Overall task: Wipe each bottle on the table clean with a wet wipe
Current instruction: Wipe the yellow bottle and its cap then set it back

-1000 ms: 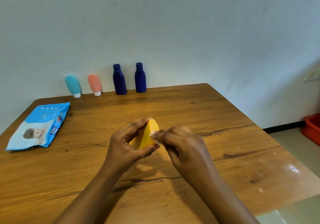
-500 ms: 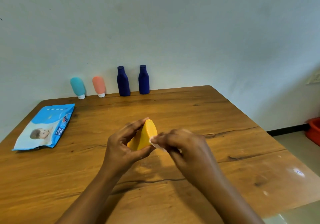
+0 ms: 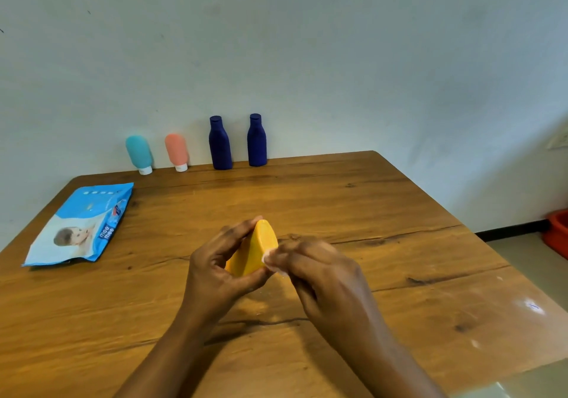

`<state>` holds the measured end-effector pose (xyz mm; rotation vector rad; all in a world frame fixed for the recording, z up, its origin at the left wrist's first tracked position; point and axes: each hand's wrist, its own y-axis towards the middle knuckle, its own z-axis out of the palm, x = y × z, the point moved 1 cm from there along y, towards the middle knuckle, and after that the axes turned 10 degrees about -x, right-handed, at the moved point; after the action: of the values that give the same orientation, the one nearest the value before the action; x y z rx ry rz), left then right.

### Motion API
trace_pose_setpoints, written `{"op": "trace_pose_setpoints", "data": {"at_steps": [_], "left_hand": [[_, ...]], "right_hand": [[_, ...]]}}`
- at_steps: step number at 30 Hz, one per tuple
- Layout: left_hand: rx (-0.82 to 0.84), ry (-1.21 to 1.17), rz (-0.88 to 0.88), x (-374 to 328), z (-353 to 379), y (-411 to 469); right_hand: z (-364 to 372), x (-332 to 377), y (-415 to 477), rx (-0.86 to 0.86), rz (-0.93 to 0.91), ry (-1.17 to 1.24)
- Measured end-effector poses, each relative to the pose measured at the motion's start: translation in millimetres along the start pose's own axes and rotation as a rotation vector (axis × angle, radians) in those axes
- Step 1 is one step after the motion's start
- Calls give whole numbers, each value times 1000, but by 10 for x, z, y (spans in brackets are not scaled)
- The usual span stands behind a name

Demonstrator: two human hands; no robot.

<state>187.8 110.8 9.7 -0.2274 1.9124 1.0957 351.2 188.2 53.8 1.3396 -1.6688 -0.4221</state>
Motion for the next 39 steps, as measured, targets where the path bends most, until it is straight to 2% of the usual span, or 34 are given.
{"op": "trace_pose_setpoints", "data": {"at_steps": [2, 4, 7, 12, 16, 20, 25, 28, 32, 34, 36, 39], "left_hand": [[10, -12, -18, 8, -1, -14], [-1, -53, -27, 1, 13, -5], [-11, -82, -19, -53, 36, 26], [-38, -93, -15, -65, -11, 35], [-51, -71, -56, 15, -91, 9], [-34, -99, -45, -17, -67, -2], [-38, -91, -23, -60, -64, 10], [-72, -105, -47, -37, -114, 0], [-62, -102, -61, 7, -119, -50], [-89, -166, -107, 7, -131, -62], [-123, -236, -159, 14, -170, -56], [-119, -282, -256, 105, -303, -78]], "right_hand": [[-98, -25, -1, 43, 58, 120], [-173, -85, 114, -1, 120, 203], [-92, -62, 365, -86, 117, 102], [128, 32, 287, -24, 12, -47], [53, 32, 16, 10, 42, 77], [-13, -23, 247, -116, 122, 145], [194, 62, 363, -18, -19, -54], [197, 53, 167, 16, -61, -67], [50, -10, 103, 88, -5, 40], [-8, -79, 160, 94, 31, 3], [-12, -169, 196, 63, 72, -32], [47, -316, 173, -20, 147, 43]]}}
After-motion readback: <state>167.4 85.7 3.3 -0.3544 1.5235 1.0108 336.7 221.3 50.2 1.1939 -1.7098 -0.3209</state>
